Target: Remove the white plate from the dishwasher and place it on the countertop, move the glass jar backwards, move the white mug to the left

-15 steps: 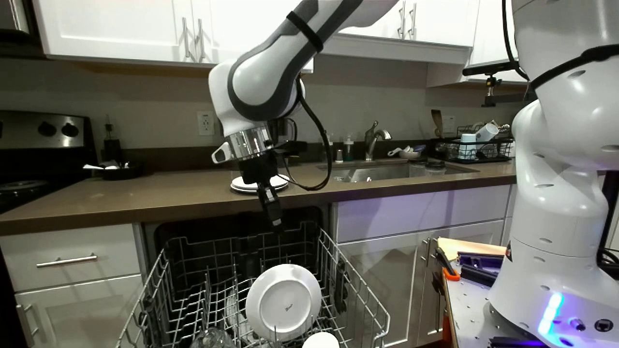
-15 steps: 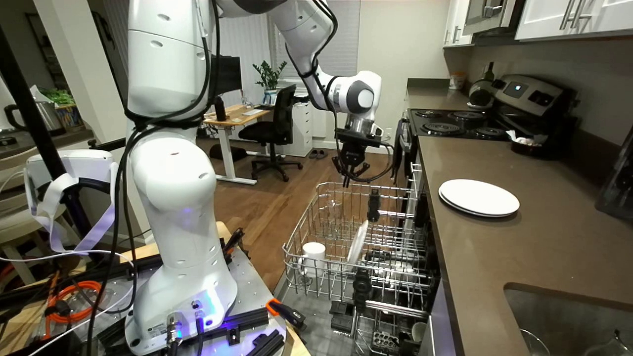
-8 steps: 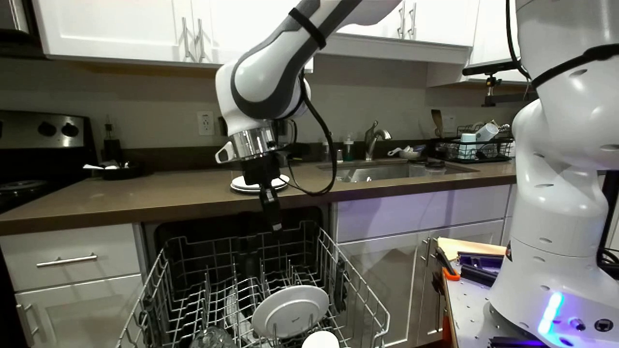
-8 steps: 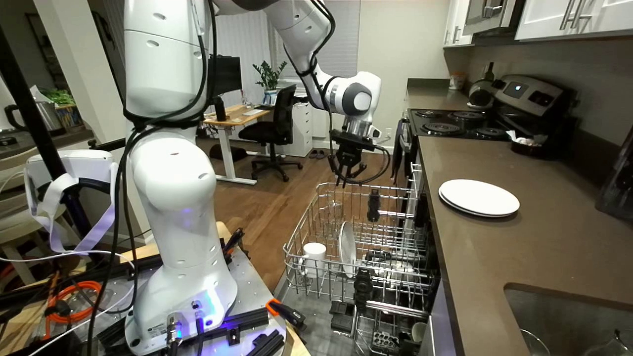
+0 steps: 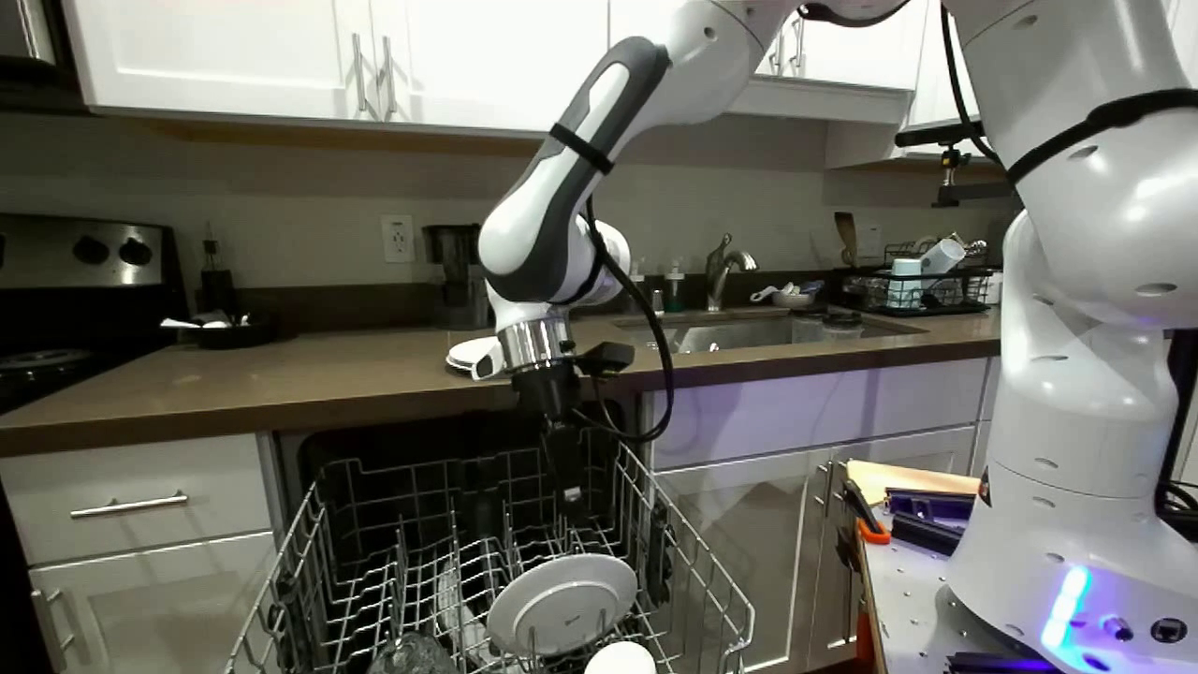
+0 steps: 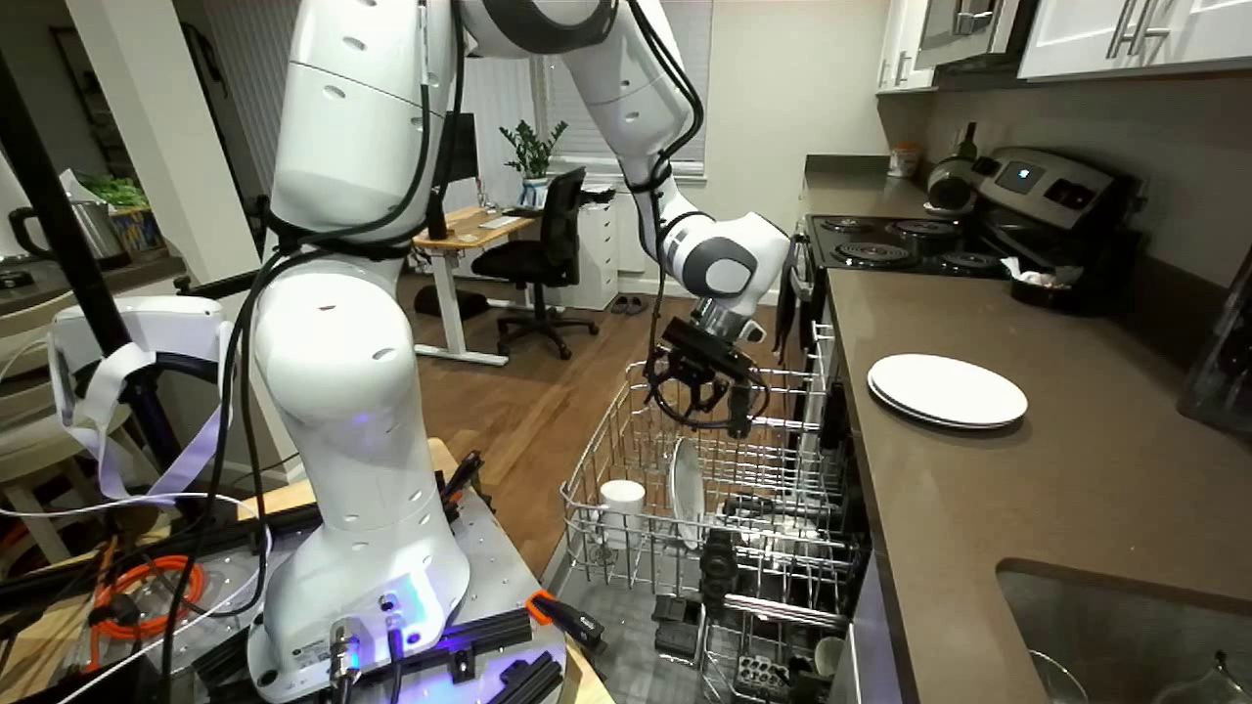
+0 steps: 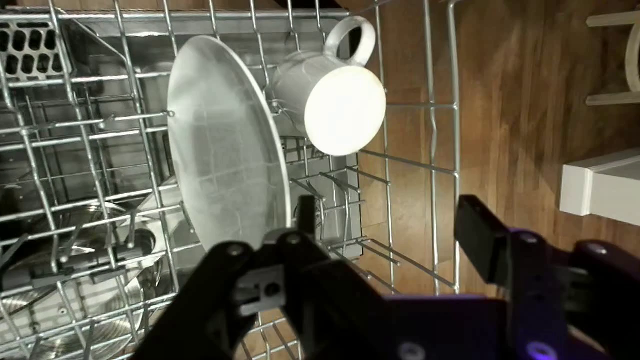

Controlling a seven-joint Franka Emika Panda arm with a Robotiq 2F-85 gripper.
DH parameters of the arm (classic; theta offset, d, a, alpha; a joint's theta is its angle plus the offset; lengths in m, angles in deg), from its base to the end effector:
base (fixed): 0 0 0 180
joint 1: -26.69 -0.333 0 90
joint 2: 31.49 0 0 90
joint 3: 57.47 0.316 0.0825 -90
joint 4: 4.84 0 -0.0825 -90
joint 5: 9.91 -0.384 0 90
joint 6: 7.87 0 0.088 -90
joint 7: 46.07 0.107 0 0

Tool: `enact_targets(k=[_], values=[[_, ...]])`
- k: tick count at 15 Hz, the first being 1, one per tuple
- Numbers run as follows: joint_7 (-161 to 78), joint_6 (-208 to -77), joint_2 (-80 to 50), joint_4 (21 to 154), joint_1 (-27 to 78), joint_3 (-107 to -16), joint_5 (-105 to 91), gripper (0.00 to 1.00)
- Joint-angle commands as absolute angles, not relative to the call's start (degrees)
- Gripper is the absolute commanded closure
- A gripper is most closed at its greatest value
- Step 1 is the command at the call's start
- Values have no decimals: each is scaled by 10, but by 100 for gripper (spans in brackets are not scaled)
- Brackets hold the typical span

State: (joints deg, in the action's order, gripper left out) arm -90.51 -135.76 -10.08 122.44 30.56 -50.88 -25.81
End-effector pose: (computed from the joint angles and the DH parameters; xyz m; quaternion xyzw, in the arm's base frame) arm 0.5068 0.0347 0.1828 -0.9319 -0.2941 0.1273 0.1697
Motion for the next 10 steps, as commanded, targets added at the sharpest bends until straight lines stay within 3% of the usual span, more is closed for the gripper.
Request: enact_targets(k=[1, 9, 10], values=[[-907, -1411, -52, 1215, 303, -500, -253, 0], [-793, -1514, 8, 1204, 248, -521, -92, 0], [-783, -1520, 12, 1202, 247, -520, -77, 25]])
